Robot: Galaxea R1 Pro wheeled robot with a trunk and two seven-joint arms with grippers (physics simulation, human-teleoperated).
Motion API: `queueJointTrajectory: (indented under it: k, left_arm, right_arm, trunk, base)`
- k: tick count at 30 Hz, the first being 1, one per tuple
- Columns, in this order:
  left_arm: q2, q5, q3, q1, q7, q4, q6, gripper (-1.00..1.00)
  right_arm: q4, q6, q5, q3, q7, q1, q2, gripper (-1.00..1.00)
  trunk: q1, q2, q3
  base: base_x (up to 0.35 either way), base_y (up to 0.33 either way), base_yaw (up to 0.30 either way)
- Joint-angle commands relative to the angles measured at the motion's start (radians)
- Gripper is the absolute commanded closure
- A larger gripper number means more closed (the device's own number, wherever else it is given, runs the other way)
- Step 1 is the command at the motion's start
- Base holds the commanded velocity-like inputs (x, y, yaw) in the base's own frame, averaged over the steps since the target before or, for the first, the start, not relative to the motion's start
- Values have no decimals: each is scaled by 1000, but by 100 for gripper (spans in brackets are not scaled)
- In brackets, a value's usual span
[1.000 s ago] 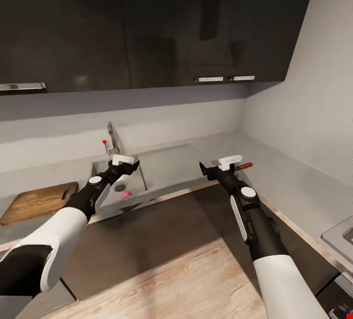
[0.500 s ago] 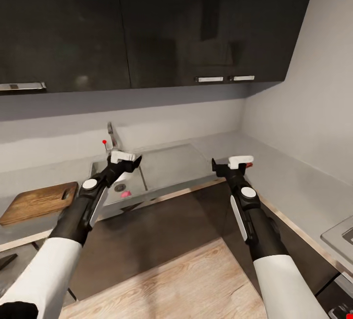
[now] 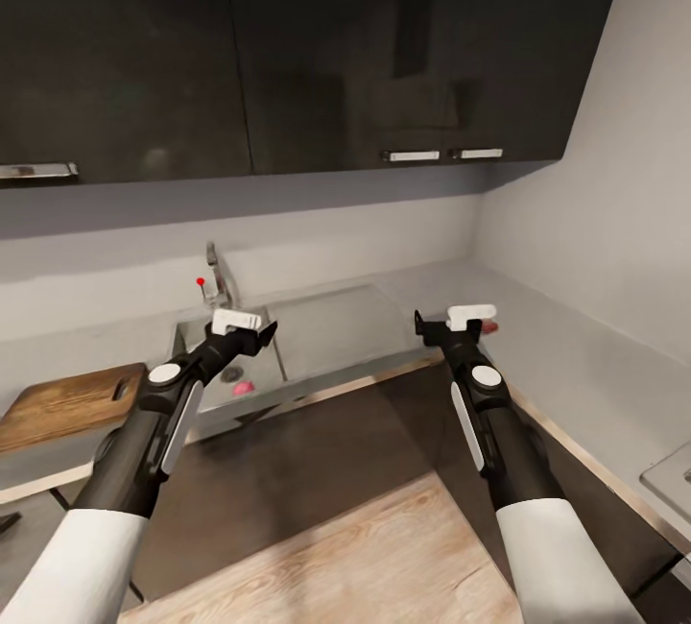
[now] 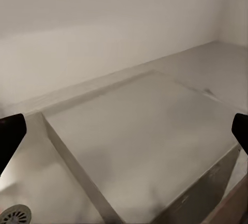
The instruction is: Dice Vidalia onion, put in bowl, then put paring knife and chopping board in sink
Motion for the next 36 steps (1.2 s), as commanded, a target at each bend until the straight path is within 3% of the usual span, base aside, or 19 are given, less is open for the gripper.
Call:
queueJointTrajectory:
  k: [1,10,17,25,33,36]
  left_arm:
    - [1,3,-1,0,-1,-2,7,-100]
    - [-1,3,-1,1,-1,1,43,-100]
    - [-1,3,-1,1,-1,2,55,-100]
    - [-1,3,-1,1,-1,1,56,-100]
    - [-1,3,-1,1,-1,0,56,-100]
    - [-2,3,-1,1,-1,0,56,-100]
  right_arm:
    - [-2,6,10,0,-1,-1,0,-100]
    - [-2,9,10,0,-1,-1,0,-100]
    - [-2,9,-31,0,-1,-1,0,-100]
    - [-1,10,-45,0,-4,0,0,-100]
    - [16,208,-47,-9,-132,-3,-2,-100]
    - [15,220,-48,-9,-141,-4,-2,-100]
  trunk:
    - [1,-2,-2]
    - [1,-2,-2]
    - [1,-2,-4]
    - [1,-2,-6]
    - [1,-2,-6]
    - [1,-2,-6]
  base:
    - [328,0,0]
    - [337,-20,0]
    - [66,-17,-66]
    - [7,-2,-107]
    - [0,0,-3]
    - [31,-8,0]
